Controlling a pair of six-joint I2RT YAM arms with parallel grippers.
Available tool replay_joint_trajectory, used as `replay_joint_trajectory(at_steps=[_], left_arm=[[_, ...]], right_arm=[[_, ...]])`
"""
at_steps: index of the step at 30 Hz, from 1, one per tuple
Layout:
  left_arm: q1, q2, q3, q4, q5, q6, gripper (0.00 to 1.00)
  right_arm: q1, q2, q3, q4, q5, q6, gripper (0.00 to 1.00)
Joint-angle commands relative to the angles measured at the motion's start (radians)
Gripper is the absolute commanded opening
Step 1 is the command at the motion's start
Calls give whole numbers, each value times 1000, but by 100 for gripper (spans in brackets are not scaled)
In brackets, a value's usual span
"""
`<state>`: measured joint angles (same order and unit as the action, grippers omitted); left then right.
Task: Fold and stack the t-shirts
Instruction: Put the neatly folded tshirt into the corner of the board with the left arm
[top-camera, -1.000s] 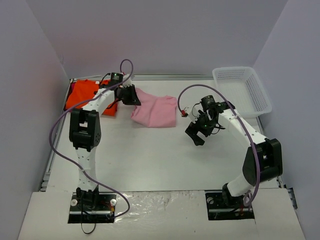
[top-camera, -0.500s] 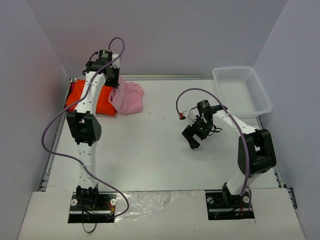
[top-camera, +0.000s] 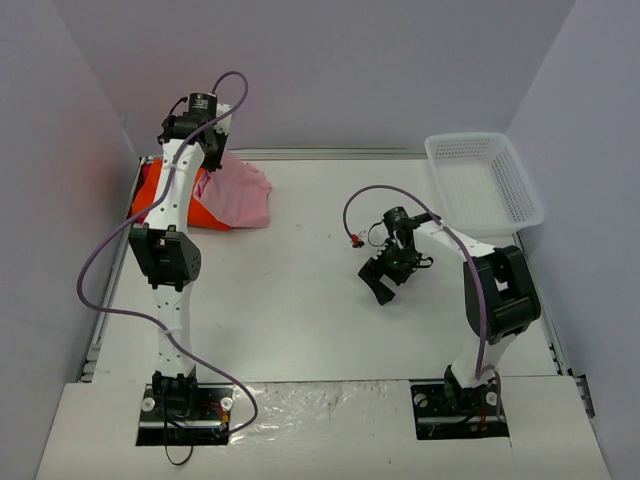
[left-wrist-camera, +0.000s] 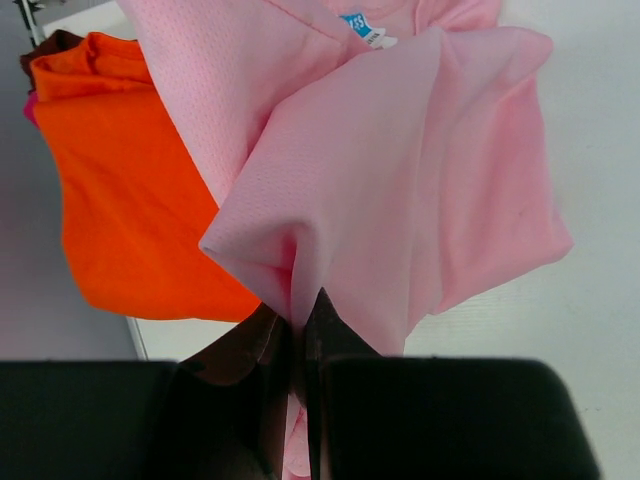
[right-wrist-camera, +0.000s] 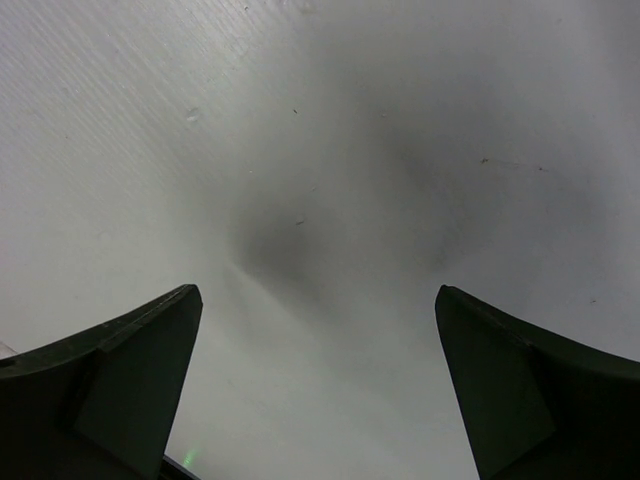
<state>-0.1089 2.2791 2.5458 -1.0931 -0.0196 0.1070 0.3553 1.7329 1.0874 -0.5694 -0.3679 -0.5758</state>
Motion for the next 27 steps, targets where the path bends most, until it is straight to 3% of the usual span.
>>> replay_joint_trajectory(at_steps=[1,27], left_arm=[[11,-96,68,-25,-82,60,2],[224,-89,70,81,-37,46,2]], right_arm=[[10,11,-6,-20,29,7,100],[28,106,-14,-10,95,13,100]])
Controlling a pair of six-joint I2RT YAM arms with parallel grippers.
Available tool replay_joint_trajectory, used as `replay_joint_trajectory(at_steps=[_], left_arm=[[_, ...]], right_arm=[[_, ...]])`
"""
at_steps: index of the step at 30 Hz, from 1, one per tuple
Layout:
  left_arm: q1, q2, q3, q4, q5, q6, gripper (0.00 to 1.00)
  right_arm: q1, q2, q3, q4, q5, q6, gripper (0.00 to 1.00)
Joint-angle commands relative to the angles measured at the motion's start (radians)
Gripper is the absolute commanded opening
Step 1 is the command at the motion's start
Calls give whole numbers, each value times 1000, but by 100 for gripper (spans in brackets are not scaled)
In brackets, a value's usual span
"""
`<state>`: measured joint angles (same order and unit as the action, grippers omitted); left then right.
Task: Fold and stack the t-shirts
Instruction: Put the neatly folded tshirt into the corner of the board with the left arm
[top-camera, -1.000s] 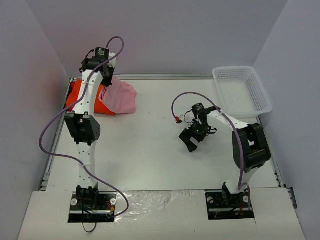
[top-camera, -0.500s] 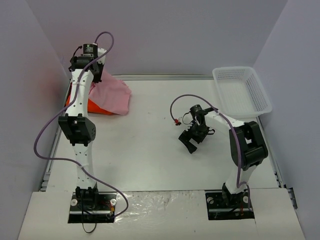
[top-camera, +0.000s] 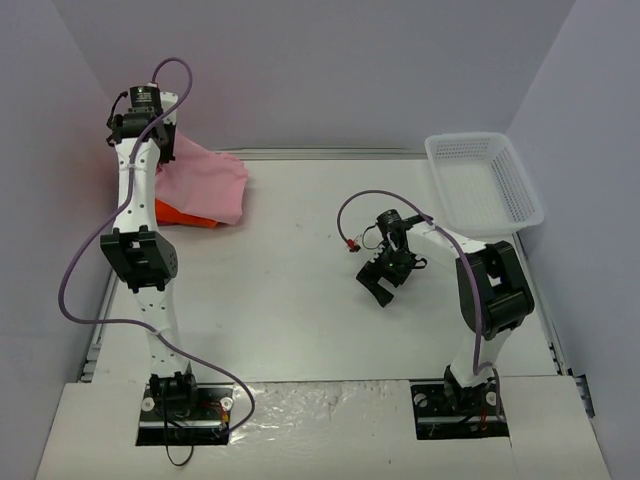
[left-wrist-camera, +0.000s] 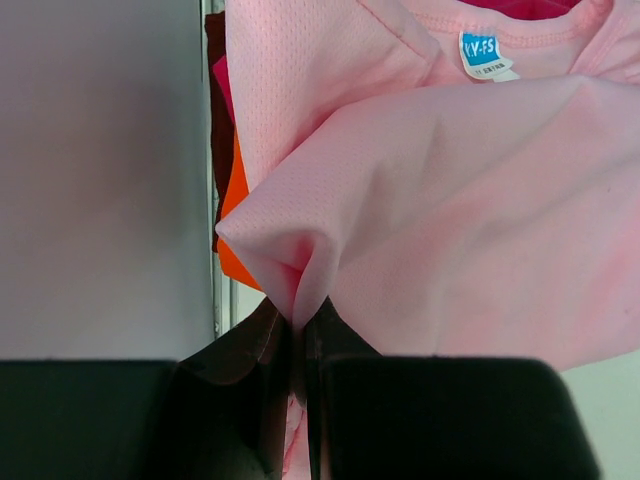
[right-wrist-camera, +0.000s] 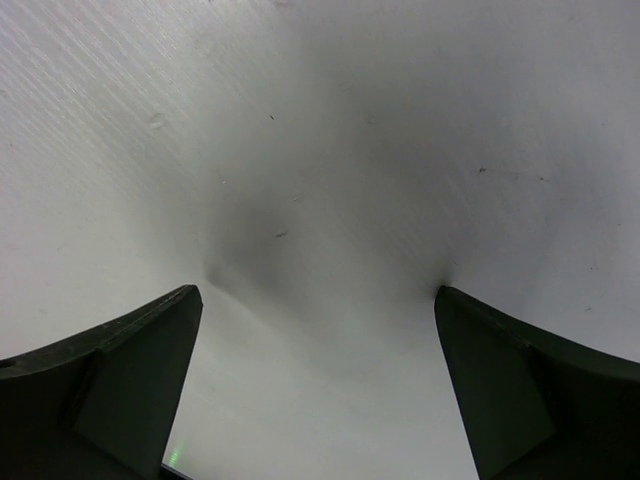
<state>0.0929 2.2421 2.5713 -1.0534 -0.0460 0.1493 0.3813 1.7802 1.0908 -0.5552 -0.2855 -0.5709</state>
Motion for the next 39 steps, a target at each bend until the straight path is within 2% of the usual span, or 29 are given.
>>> replay_joint_trajectory(at_steps=[1,25,33,36,39], left_arm=[[33,-46,43,49,-11,4,2],[130,63,-82,222,-40,36,3],[134,89,-120,283,-110,41,3],[134,103,-147,312,-140,55,28],[134,108,-189,360,-150,59,39]], right_arm=[[2,65,-17,-23,16,8,100],[2,120,-16,-28,37,16,100],[2,133,-17,-28,43,17,100],[2,133,-19,-28,42,17,100],[2,134,-17,-29,37,17,100]])
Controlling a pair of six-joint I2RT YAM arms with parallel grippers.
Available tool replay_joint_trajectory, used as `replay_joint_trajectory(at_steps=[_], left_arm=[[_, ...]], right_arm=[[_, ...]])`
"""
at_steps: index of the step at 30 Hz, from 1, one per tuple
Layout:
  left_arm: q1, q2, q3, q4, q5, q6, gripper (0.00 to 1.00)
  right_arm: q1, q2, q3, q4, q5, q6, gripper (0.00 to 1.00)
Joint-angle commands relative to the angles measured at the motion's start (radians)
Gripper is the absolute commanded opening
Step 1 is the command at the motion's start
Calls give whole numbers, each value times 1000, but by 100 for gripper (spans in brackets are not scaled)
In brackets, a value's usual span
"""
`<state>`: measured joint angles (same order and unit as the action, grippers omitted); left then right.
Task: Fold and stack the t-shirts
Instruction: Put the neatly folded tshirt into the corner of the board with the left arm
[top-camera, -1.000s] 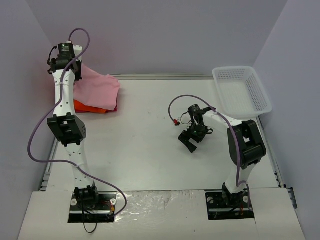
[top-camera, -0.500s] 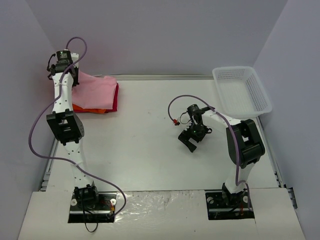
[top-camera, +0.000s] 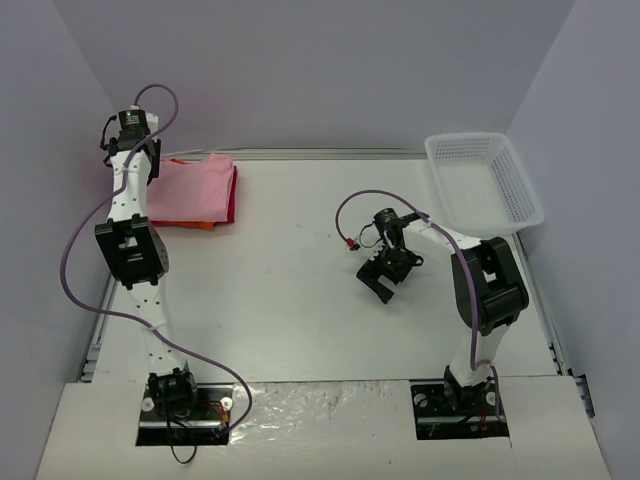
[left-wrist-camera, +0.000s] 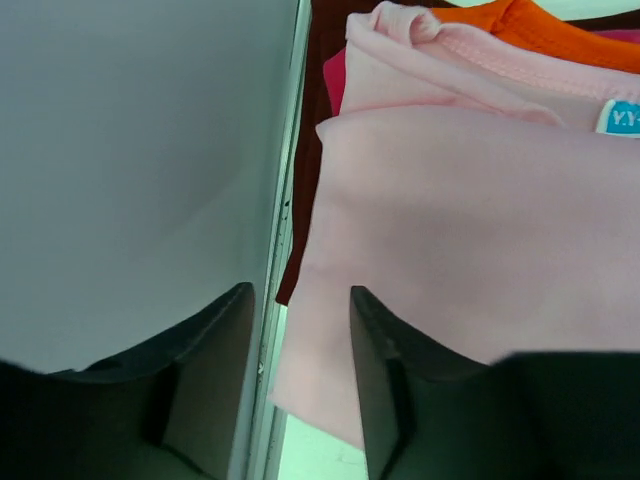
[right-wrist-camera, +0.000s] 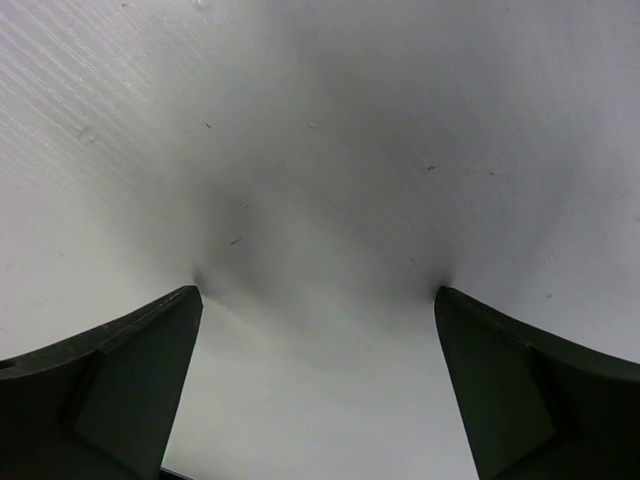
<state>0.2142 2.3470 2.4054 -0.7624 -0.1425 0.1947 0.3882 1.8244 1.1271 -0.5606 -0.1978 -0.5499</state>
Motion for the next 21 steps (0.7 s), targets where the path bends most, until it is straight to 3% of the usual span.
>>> replay_joint_trajectory(at_steps=[1,2,5,9,13,17,21], left_arm=[[13,3,-55,83,-77,5,43],[13,2,-67,100,-91,-1,54],[13,-23,-94,121,-134,-15,62],[10,-118,-126,120,-141,-6,63],[10,-338,-236,98,-79,-18,63],[7,-592,-539,124,82,-26,63],[-13,-859,-860,190,142,-20,64]], right_arm=[[-5,90,-53,-27,-55,-4,100],[-5,90,-50,-28,-60,-4,100],[-5,84,-44,-47,-84,-13,100],[-8,69,-32,-53,-106,-9,100],[-11,26,-21,-53,-107,-8,100],[-18,-17,-13,-53,-124,-7,100],[-28,-80,-6,-45,-135,-30,100]])
